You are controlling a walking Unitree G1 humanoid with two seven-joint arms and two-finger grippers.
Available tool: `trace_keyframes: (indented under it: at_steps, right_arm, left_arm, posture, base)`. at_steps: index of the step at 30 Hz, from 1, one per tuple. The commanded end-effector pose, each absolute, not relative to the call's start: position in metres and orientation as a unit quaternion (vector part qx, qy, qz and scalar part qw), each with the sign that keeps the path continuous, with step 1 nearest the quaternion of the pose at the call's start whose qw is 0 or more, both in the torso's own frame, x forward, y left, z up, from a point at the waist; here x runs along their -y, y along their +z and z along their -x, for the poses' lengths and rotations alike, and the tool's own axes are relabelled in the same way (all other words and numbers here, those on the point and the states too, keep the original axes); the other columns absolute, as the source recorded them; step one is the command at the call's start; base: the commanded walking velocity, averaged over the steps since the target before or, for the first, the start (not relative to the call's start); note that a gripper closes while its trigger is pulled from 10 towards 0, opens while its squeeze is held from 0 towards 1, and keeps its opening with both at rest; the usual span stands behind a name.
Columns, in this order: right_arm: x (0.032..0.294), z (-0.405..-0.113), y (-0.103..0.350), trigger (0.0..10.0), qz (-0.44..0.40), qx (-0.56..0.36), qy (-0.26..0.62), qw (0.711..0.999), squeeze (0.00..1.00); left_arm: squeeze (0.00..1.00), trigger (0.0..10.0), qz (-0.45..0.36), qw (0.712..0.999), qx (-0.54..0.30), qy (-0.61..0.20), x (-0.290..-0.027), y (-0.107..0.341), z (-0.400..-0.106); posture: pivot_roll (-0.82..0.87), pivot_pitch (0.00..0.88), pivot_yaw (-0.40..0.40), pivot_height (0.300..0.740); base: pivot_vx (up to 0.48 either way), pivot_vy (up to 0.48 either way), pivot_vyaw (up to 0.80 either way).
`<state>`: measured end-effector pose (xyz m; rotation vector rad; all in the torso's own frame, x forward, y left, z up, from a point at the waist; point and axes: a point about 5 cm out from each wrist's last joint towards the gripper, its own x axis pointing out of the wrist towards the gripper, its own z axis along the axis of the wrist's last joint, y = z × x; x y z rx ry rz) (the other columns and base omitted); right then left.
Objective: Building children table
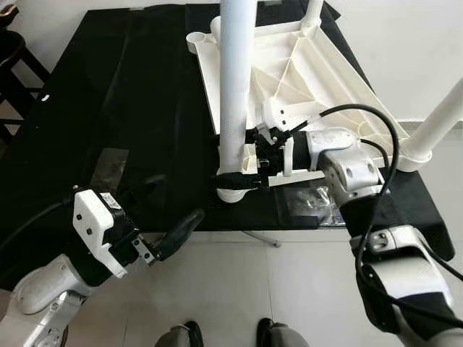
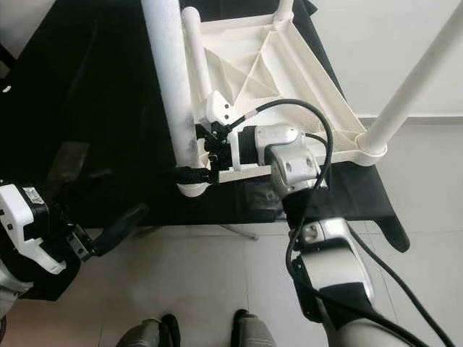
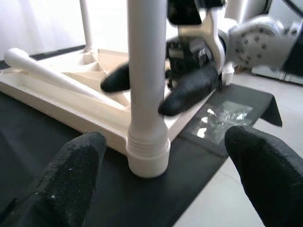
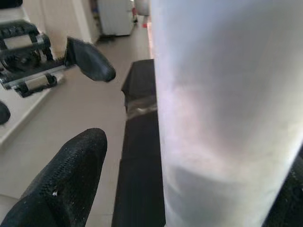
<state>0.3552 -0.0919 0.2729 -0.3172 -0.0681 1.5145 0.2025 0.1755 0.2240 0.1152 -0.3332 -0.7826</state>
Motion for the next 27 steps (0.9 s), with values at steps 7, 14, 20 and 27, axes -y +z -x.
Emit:
trace_keyframes:
  at_steps: [7, 14, 20, 27]
  right_arm:
    - [0.097, -0.355, 0.271, 0.0, 0.128, 0.034, 0.708, 0.694, 0.00]
    - [0.112, -0.362, 0.265, 0.0, 0.132, 0.030, 0.648, 0.750, 0.00]
    - [0.101, -0.360, 0.226, 0.0, 0.110, -0.010, 0.390, 0.914, 0.00]
    - [0.088, -0.325, 0.192, 0.0, 0.086, -0.018, 0.187, 0.978, 0.00]
  left_arm:
    - [0.00, 10.0, -0.060, 0.919, 0.137, -0.365, -0.184, 0.209, -0.205]
    - [0.00, 10.0, -0.052, 0.913, 0.128, -0.383, -0.183, 0.206, -0.207]
    - [0.00, 10.0, -0.052, 0.912, 0.136, -0.384, -0.181, 0.207, -0.208]
    - [0.00, 10.0, -0.046, 0.912, 0.146, -0.381, -0.178, 0.208, -0.212]
  posture:
    - [0.02, 0.250, 0.023, 0.740]
    - [0.00, 0.251, 0.024, 0.740]
    - [-0.01, 0.247, 0.010, 0.740]
    - [-0.02, 0.221, 0.032, 0.740]
  base:
    - [0.000, 0.000, 0.00]
    - [0.000, 0.000, 0.00]
    - [0.000, 0.000, 0.00]
    - [0.000, 0.000, 0.00]
